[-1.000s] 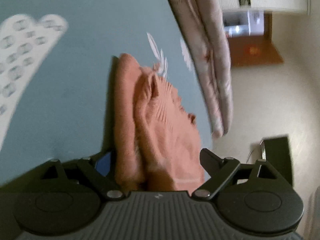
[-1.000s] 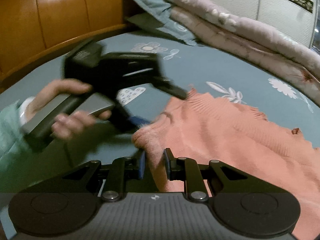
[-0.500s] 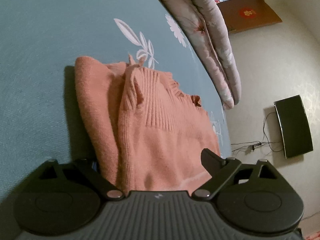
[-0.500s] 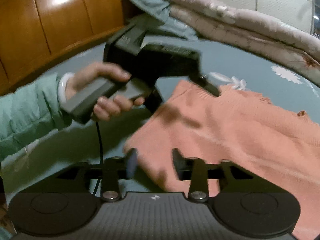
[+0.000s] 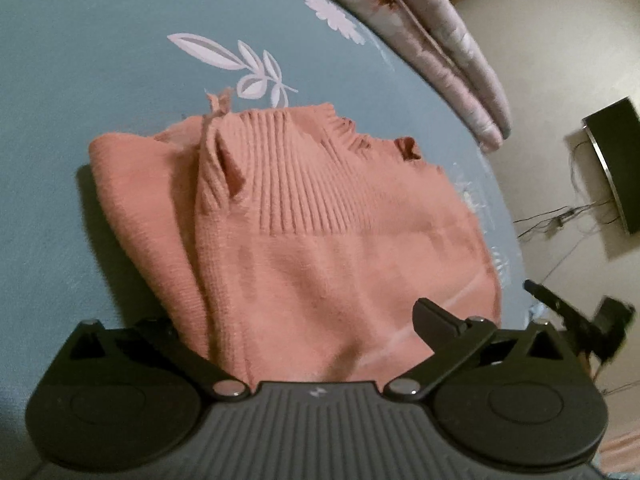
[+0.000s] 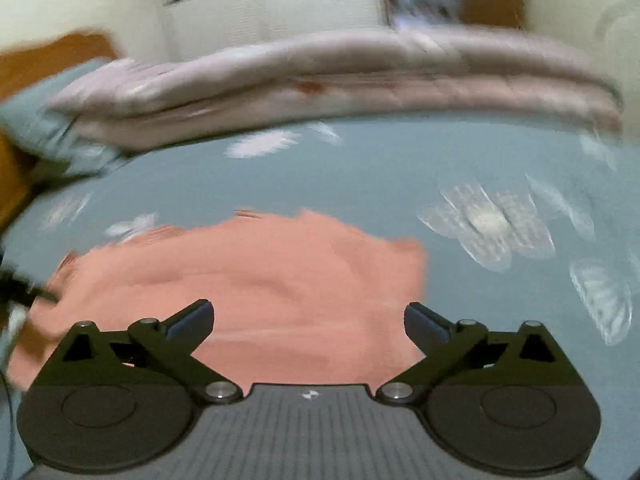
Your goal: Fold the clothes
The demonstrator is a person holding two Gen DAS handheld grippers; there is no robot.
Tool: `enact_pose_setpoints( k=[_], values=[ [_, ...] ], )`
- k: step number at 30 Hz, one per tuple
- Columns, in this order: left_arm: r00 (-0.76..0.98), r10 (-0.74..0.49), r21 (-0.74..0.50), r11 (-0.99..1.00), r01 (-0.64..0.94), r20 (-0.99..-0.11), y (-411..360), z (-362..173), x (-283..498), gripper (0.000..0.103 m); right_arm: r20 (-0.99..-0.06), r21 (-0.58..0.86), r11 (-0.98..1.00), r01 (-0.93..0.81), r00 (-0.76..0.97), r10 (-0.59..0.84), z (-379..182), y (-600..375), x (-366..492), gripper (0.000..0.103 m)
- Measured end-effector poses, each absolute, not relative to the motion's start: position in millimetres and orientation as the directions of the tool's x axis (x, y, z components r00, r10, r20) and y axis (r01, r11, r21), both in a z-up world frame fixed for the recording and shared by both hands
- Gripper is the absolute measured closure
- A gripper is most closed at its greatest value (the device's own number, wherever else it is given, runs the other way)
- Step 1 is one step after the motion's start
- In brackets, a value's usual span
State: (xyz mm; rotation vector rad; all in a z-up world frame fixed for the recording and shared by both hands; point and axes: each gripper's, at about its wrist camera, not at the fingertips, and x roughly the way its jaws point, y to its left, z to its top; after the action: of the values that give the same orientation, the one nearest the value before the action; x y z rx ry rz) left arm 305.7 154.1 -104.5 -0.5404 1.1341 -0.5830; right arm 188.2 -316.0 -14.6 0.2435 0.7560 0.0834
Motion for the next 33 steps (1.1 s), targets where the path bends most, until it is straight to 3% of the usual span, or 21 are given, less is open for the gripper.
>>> enact_pose_setpoints(
  k=[4,7,19,24,33],
  values=[
    [0.319,-0.653,-0.643,0.750,0.154,-0.686,151.1,-102.5,301.3,0.001,-0.670,0.534,0.840,0.101,0.656,0.347,-63.3,-391.1,211.9,0.000],
    [0.326,-0.647,-0.643,0.754,0.136,-0.690,149.5,-101.6,303.1,0.001,-0.617,0.633,0.771,0.065,0.645,0.452,-83.7,-406.9,224.8,0.000],
    [0.326,-0.640,-0.646,0.756,0.106,-0.696,146.5,-101.6,308.6,0.001,-0.504,0.722,0.691,-0.036,0.657,0.561,-89.7,-406.2,300.9,0.000],
    [0.333,-0.654,-0.660,0.743,0.114,-0.679,149.2,-103.7,306.9,0.001,-0.523,0.689,0.720,-0.085,0.629,0.575,-84.2,-394.3,286.1,0.000],
    [0.328,-0.671,-0.677,0.727,0.114,-0.665,152.7,-105.7,307.9,0.001,-0.441,0.762,0.627,-0.163,0.577,0.687,-88.7,-389.8,267.6,0.000]
  ],
)
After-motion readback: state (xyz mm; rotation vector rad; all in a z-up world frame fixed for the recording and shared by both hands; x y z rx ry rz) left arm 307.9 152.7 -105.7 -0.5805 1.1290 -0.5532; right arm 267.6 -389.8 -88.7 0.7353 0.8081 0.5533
